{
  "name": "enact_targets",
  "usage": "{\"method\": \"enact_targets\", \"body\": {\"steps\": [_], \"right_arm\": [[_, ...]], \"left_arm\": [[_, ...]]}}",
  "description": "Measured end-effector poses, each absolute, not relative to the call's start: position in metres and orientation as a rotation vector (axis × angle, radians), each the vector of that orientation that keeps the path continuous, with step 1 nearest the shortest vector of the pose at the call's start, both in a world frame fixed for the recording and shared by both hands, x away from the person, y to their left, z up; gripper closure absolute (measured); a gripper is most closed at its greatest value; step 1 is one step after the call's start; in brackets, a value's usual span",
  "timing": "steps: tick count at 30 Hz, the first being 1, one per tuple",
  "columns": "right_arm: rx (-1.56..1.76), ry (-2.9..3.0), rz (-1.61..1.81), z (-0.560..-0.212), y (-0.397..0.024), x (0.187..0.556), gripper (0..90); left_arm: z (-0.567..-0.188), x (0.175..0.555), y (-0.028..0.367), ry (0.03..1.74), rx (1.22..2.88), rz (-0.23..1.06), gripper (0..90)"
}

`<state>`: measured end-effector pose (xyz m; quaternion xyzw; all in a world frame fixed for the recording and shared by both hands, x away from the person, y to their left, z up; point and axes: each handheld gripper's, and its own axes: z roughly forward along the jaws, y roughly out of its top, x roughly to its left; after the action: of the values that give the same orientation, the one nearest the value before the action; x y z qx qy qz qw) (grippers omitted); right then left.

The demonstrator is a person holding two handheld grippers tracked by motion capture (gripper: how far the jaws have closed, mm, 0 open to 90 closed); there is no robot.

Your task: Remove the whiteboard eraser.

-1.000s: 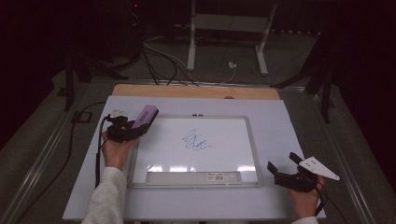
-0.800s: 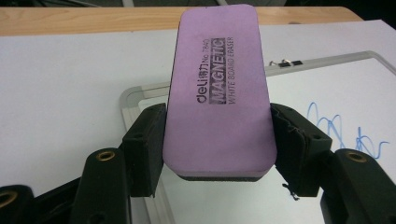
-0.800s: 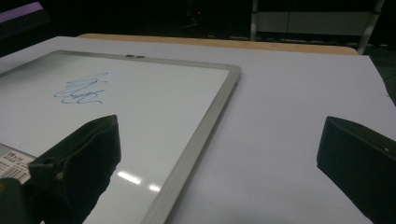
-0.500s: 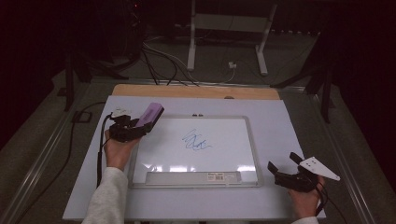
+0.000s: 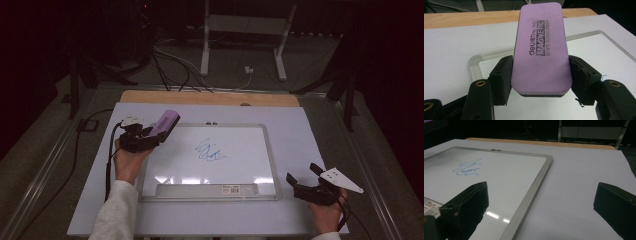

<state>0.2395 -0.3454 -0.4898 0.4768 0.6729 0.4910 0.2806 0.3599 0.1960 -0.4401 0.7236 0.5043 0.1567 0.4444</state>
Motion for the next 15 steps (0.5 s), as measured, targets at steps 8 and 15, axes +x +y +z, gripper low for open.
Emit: {"method": "enact_targets", "body": {"steps": [8, 15], "right_arm": [[1.279, 1.801, 1.317, -0.490, -0.346, 0.239, 0.0], [1.276, 1.801, 1.317, -0.489, -0.346, 0.239, 0.0]], "left_arm": [[-0.437, 0.358, 0.187, 1.211, 1.808, 0.386, 41.3], [-0.436, 0.356, 0.178, 1.180, 1.827, 0.379, 41.3]]}}
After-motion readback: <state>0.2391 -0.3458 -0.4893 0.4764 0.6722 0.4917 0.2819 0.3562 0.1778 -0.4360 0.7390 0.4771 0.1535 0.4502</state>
